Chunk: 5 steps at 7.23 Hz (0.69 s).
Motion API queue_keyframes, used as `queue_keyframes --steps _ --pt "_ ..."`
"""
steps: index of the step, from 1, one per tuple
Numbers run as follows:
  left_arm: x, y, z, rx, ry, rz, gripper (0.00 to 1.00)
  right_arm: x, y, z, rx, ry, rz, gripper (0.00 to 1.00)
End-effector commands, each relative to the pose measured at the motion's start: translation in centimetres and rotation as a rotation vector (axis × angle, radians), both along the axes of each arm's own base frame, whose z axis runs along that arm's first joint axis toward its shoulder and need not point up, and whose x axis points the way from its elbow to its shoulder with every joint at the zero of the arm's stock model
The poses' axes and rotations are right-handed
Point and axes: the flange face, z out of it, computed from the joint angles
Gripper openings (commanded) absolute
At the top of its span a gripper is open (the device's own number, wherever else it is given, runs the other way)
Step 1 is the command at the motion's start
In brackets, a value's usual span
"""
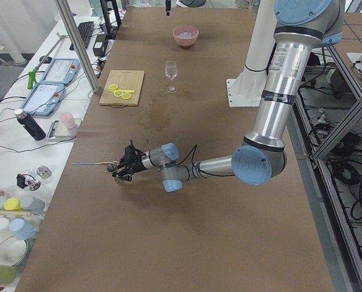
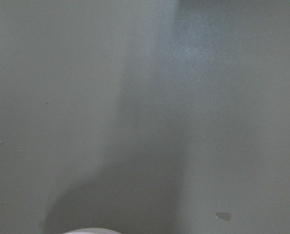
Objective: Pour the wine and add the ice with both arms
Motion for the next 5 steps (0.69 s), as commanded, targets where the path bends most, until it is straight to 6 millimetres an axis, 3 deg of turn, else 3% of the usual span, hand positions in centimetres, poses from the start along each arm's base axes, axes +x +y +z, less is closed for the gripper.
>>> queue_keyframes --steps 1,2,3,4,5 --pt "0.0 0.0 -0.1 0.002 0.002 0.0 0.44 0.1 0.0 0.0 0.0 0.0 0.001 1.0" --pt "0.0 0.0 -0.2 0.002 0.007 0.013 0.48 0.0 0.0 0.0 -0.002 0.0 0.001 1.0" --pt "-0.2 0.3 0.0 -0.001 0.007 0.019 0.81 0.0 0.0 -0.1 0.0 0.0 0.001 1.0" --pt "-0.2 0.6 -0.1 -0.001 0.013 0.063 0.99 0.0 0.0 -0.1 0.001 -0.001 0.001 1.0" --pt "-0.8 1.1 -0.1 0.007 -0.004 0.073 0.99 0.0 0.0 -0.1 0.001 -0.001 0.001 1.0"
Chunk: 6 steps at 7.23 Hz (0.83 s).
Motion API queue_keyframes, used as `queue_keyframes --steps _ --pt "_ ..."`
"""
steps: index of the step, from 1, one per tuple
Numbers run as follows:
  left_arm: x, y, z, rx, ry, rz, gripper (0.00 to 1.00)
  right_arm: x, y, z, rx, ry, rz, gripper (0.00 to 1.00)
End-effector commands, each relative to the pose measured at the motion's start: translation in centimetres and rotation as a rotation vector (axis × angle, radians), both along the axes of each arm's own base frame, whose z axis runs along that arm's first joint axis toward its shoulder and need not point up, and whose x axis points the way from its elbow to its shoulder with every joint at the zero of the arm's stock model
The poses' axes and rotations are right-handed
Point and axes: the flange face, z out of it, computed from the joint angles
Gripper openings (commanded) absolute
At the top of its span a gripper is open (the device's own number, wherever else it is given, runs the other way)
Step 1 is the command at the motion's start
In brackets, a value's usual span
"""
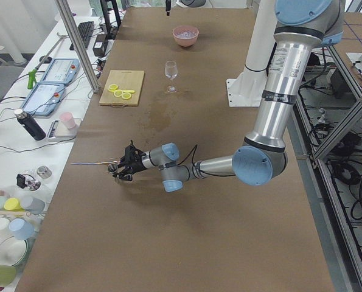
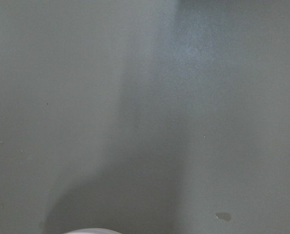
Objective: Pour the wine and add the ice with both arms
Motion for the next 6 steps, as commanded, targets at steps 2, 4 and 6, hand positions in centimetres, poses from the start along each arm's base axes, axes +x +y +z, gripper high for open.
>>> queue_keyframes --steps 2,4,6 --pt "-2.9 3.1 -0.2 0.006 0.016 0.079 0.99 0.0 0.0 -0.1 0.002 0.0 0.0 1.0" --pt "-7.7 4.3 0.0 -0.017 0.043 0.192 0.99 0.0 -0.1 -0.2 0.005 0.001 0.0 1.0" --pt "-16.4 2.7 -0.2 -0.108 0.061 0.371 0.99 -0.1 -0.5 -1.1 0.026 0.006 0.003 1.0"
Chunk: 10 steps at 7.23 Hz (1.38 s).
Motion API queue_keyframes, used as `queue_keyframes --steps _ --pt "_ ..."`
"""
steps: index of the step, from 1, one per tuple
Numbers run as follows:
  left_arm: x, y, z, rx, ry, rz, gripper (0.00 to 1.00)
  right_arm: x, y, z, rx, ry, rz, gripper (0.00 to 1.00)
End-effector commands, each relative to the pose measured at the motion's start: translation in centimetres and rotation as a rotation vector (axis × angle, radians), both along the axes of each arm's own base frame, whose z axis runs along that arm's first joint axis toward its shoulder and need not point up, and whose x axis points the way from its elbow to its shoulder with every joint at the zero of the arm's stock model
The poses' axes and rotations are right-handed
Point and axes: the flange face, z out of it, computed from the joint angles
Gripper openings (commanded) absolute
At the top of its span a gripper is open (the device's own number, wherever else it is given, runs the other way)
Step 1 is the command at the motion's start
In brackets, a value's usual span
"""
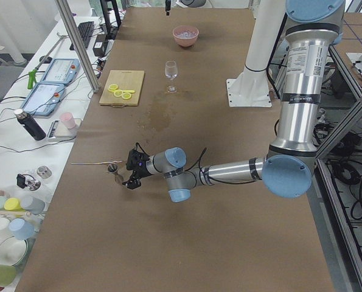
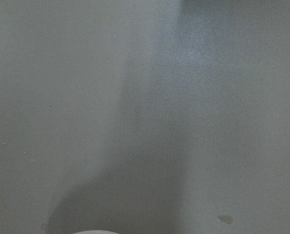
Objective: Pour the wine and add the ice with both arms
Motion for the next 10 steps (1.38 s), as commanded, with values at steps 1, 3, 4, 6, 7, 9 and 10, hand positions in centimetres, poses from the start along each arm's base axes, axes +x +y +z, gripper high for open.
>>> queue_keyframes --steps 1,3,4,6,7,9,10 --pt "-8.3 -2.0 -2.9 -0.152 -0.016 0.198 0.99 -0.4 -0.4 -0.9 0.026 0.019 0.004 1.0" --pt "-9.9 -2.7 -9.7 -0.24 -0.199 0.322 0.99 -2.0 -0.1 -2.3 0.053 0.058 0.007 1.0" --pt "-10.5 -2.1 -11.9 -0.3 -0.234 0.382 0.99 -3.3 0.9 -3.7 0.031 0.041 0.024 1.0" --pt "-11.6 -0.5 -12.5 -0.323 -0.201 0.41 0.99 -4.8 6.5 -3.7 0.023 0.04 -0.032 1.0" --pt "-12.0 2.1 -11.8 -0.326 -0.201 0.41 0.99 -5.3 8.8 -2.7 0.002 0.048 -0.059 1.0" --pt "-11.7 2.4 -11.4 -0.396 -0.098 0.343 0.99 -6.9 10.2 -1.6 -0.015 0.067 -0.1 1.0" --pt "-11.7 3.0 -10.6 -0.361 -0.073 0.334 0.99 -8.2 10.7 -1.2 -0.01 0.089 -0.126 1.0"
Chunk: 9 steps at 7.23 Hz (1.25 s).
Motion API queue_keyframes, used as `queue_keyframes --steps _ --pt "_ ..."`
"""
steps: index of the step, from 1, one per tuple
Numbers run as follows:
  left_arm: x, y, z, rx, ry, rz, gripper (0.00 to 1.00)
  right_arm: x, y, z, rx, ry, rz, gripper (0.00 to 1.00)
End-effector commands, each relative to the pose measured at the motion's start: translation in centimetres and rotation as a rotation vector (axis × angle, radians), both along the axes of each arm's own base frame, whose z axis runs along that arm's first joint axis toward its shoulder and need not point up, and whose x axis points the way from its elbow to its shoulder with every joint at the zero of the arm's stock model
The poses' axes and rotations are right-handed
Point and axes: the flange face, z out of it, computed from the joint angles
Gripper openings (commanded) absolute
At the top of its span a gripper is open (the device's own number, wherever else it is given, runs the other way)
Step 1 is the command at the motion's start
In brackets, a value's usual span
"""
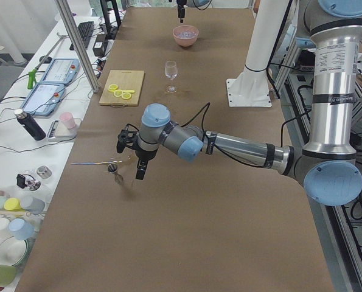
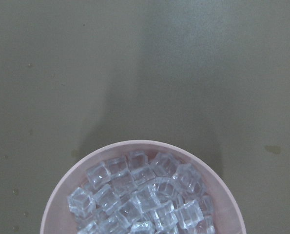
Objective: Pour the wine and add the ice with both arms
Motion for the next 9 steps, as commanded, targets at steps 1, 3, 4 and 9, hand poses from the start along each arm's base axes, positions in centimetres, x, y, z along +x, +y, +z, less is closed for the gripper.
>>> queue_keyframes --steps 1,3,4,9 --pt "0.0 0.9 2.0 0.025 0.05 -0.032 0.99 -3.5 1.4 1.1 0.017 0.063 -0.066 0.99" --pt "0.0 0.9 1.9 0.031 0.055 -0.038 0.99 -6.4 1.4 3.2 0.02 0.113 -0.11 0.95" --pt "0.0 0.9 1.9 0.03 0.054 -0.038 0.99 -7.3 1.4 4.3 0.058 0.108 -0.121 0.94" --pt "0.1 0.6 1.8 0.032 0.056 -0.039 0.99 -7.2 2.1 4.2 0.055 0.063 -0.132 0.27"
